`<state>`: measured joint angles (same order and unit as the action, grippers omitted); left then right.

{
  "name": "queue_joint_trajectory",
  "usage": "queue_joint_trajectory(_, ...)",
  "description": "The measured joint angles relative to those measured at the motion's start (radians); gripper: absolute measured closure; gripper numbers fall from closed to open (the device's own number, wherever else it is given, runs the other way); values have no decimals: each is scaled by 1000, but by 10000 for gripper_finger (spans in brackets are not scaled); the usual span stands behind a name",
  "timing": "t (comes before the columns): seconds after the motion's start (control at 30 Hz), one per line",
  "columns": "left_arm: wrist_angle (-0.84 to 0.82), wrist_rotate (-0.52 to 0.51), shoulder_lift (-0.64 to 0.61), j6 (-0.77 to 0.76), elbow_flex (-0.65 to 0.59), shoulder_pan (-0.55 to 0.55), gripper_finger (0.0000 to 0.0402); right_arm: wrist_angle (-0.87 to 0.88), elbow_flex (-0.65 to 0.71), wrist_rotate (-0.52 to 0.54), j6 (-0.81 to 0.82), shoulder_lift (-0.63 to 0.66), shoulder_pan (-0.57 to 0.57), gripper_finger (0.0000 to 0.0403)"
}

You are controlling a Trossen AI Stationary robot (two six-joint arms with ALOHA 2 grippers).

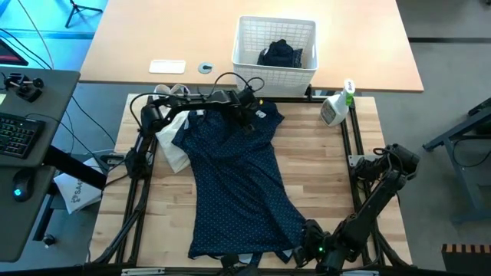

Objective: Fold Laundry from Bin
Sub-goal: Fold the blue polo shirt

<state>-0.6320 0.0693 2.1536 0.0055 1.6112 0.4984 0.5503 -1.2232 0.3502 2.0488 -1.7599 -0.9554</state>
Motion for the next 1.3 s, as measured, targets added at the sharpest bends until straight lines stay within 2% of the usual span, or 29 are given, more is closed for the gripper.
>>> queue_joint_trajectory(0.17, 33, 72, -12, 66, 0, 0, 376, 3, 0, 1, 3, 0, 0, 403)
queue_joint_trajectory(0.2, 46, 76, -22, 64, 0, 0, 388, 4, 0, 4, 4, 0, 0, 403)
queue_joint_trajectory(0.33, 104, 25, -94, 50, 0, -1, 398, 9, 0, 6, 4, 0, 0, 403)
queue_joint_trajectory(0.5, 153, -146, -234, 57, 0, -2, 401, 15, 0, 7, 15, 0, 0, 403)
queue_joint_trajectory(0.63, 153, -258, -300, 130, 2, 26, 401, 17, 0, 18, 22, 0, 0, 403)
queue_joint_trajectory(0.87, 58, -267, -280, 142, 1, 94, 401, -38, 0, 34, 11, 0, 11, 403)
queue_joint_trajectory(1.1, 47, -252, -279, 197, 1, 105, 401, -301, 0, 32, -125, 0, 51, 403)
queue_joint_trajectory(1.17, 35, -226, -279, 212, 1, 105, 401, -287, 0, 38, -146, 0, 69, 403)
queue_joint_trajectory(1.3, 22, -205, -279, 232, 1, 104, 401, -98, 0, 115, -68, 0, 114, 403)
